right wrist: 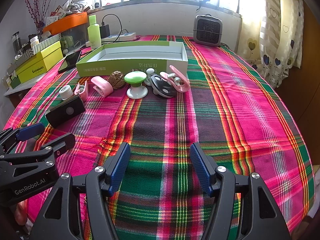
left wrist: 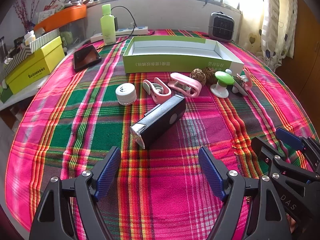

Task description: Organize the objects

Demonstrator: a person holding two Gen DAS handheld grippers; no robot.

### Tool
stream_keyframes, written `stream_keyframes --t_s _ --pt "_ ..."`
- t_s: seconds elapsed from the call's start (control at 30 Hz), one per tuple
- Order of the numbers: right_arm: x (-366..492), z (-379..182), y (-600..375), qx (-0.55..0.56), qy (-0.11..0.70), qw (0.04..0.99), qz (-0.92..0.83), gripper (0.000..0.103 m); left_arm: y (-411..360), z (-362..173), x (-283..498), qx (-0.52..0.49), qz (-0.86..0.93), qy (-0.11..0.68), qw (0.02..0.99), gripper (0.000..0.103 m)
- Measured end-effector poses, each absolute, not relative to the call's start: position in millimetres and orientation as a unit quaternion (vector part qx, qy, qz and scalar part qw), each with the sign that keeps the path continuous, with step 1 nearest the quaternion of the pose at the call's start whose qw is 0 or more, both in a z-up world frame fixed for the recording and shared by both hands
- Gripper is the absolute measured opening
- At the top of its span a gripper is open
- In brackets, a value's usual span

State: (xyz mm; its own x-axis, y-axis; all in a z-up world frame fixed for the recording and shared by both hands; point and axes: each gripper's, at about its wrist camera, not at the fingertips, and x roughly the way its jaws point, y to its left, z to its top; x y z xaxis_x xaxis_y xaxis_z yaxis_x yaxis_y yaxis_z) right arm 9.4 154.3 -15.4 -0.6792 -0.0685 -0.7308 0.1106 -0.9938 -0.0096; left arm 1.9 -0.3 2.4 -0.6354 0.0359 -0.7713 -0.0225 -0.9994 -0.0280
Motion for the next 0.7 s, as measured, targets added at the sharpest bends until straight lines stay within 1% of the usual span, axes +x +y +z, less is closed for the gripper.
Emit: stream_keyframes --t_s 0.23,0.37,0.7 --pt "7.3 -15.5 156.6 0.402 0.024 0.049 -0.914 0.063 -13.1 8.4 3.3 -0.426 0.903 -0.046 0.040 0.079" --pt "6.8 -15.2 156.5 0.402 0.024 0.049 -0.914 0.063 -11.8 11.3 6.5 -0.414 0.909 -0.026 0.037 0.078" --pt "6.5 -15.5 158.1 0.402 0.023 0.049 -0.914 0.063 -12.2 5.5 3.5 -0.424 0.904 -0.033 0.046 0.078"
